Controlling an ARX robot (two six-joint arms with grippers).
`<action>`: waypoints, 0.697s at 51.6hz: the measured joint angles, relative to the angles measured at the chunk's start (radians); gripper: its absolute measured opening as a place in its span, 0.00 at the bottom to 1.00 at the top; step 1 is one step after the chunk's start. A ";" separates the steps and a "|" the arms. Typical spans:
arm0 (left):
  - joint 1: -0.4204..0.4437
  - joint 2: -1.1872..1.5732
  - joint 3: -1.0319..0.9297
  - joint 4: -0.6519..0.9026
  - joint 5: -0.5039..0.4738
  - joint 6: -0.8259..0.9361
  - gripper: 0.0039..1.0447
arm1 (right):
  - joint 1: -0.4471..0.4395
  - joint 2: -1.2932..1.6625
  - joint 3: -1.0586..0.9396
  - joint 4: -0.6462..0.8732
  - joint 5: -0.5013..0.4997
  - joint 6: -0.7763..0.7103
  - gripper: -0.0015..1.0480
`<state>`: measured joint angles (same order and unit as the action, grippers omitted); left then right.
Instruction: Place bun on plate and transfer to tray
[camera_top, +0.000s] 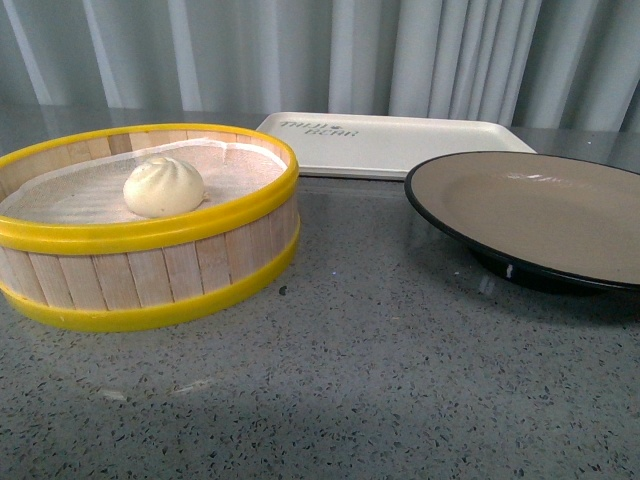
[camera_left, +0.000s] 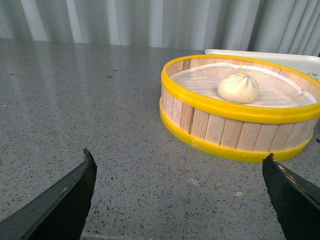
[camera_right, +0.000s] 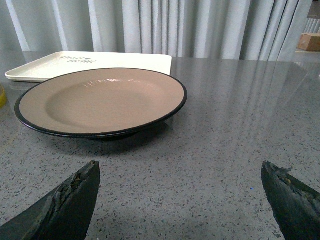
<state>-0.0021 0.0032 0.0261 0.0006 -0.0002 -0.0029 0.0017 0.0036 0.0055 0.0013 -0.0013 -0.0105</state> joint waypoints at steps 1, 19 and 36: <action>0.000 0.000 0.000 0.000 0.000 0.000 0.94 | 0.000 0.000 0.000 0.000 0.000 0.000 0.92; 0.000 0.000 0.000 0.000 0.000 0.000 0.94 | 0.000 0.000 0.000 0.000 0.000 0.000 0.92; 0.000 0.000 0.000 0.000 0.000 0.000 0.94 | 0.000 0.000 0.000 0.000 0.000 0.000 0.92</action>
<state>-0.0021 0.0032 0.0261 0.0006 -0.0002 -0.0029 0.0017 0.0036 0.0059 0.0013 -0.0013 -0.0105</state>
